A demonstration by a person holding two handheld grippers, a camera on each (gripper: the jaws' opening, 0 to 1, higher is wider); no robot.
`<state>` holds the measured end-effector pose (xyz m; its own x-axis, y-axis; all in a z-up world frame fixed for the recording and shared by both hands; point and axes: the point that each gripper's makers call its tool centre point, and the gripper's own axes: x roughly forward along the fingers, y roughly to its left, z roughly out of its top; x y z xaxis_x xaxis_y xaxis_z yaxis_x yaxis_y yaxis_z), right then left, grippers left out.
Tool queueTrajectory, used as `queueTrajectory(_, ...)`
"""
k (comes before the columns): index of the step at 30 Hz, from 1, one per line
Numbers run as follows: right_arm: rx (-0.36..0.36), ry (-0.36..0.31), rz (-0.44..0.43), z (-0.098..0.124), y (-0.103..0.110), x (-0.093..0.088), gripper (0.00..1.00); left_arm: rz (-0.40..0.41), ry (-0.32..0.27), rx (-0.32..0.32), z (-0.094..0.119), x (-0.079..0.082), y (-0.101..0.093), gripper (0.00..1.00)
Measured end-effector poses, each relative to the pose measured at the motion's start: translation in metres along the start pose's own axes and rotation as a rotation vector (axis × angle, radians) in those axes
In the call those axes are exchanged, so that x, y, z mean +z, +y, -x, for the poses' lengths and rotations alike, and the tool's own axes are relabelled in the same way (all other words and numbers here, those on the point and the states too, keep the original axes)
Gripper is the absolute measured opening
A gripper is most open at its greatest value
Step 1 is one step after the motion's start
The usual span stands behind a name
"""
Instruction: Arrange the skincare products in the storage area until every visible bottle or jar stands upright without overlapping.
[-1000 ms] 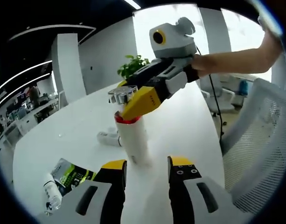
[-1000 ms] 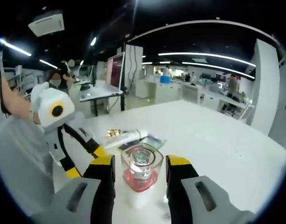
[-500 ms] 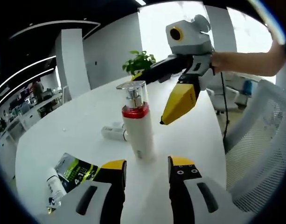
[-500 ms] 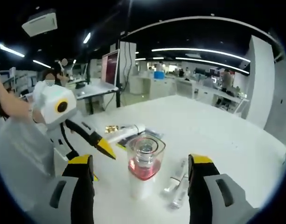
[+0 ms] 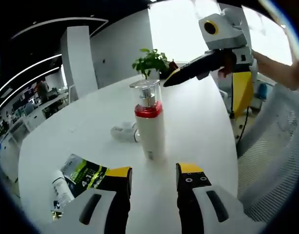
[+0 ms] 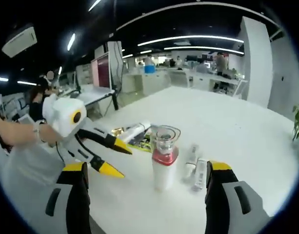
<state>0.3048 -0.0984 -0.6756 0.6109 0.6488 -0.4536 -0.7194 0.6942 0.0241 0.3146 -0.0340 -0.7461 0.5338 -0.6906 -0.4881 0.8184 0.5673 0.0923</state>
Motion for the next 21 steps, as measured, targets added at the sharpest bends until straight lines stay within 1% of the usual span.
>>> queueTrajectory(1, -0.022, -0.016, -0.014, 0.002, 0.002, 0.005, 0.99, 0.004, 0.002, 0.0, 0.0, 0.0, 0.0, 0.34)
queueTrajectory(2, -0.017, -0.024, -0.023, 0.004, 0.006, 0.007, 0.99, 0.011, 0.006, -0.001, 0.0, -0.001, 0.0, 0.34)
queueTrajectory(3, -0.013, -0.054, -0.065, 0.005, 0.013, 0.014, 0.99, 0.013, 0.012, -0.002, 0.0, -0.002, -0.001, 0.34)
queueTrajectory(4, -0.012, -0.054, -0.076, 0.006, 0.016, 0.015, 0.99, 0.004, 0.022, -0.004, 0.0, -0.004, -0.001, 0.34)
queueTrajectory(6, -0.02, -0.04, -0.073, 0.006, 0.018, 0.015, 0.99, -0.021, 0.041, 0.001, 0.001, -0.008, 0.0, 0.35)
queueTrajectory(8, -0.079, -0.04, -0.046, 0.006, 0.013, 0.014, 0.99, -0.045, 0.064, 0.004, 0.001, -0.011, -0.001, 0.36)
queueTrajectory(9, -0.106, -0.039, -0.035, 0.005, 0.013, 0.014, 0.99, -0.057, 0.068, 0.007, 0.002, -0.011, -0.001, 0.36)
queueTrajectory(10, -0.108, -0.035, -0.036, 0.005, 0.014, 0.013, 0.99, -0.062, 0.069, 0.007, 0.002, -0.011, -0.001, 0.36)
queueTrajectory(11, -0.095, -0.027, -0.024, 0.002, 0.019, 0.01, 0.99, -0.075, 0.079, 0.0, 0.001, -0.013, -0.004, 0.35)
queueTrajectory(15, -0.091, -0.028, -0.047, -0.005, 0.017, 0.006, 0.99, -0.069, 0.099, -0.007, 0.0, -0.02, -0.003, 0.36)
queueTrajectory(17, -0.098, -0.01, -0.052, -0.006, 0.014, 0.002, 0.99, -0.068, 0.103, -0.004, 0.001, -0.02, -0.002, 0.37)
queueTrajectory(19, -0.103, -0.01, -0.066, -0.005, 0.013, -0.002, 0.99, -0.059, 0.093, 0.003, 0.002, -0.018, 0.0, 0.38)
queueTrajectory(21, -0.117, 0.029, -0.082, -0.004, 0.012, -0.011, 0.99, -0.049, 0.088, 0.01, 0.003, -0.016, 0.0, 0.38)
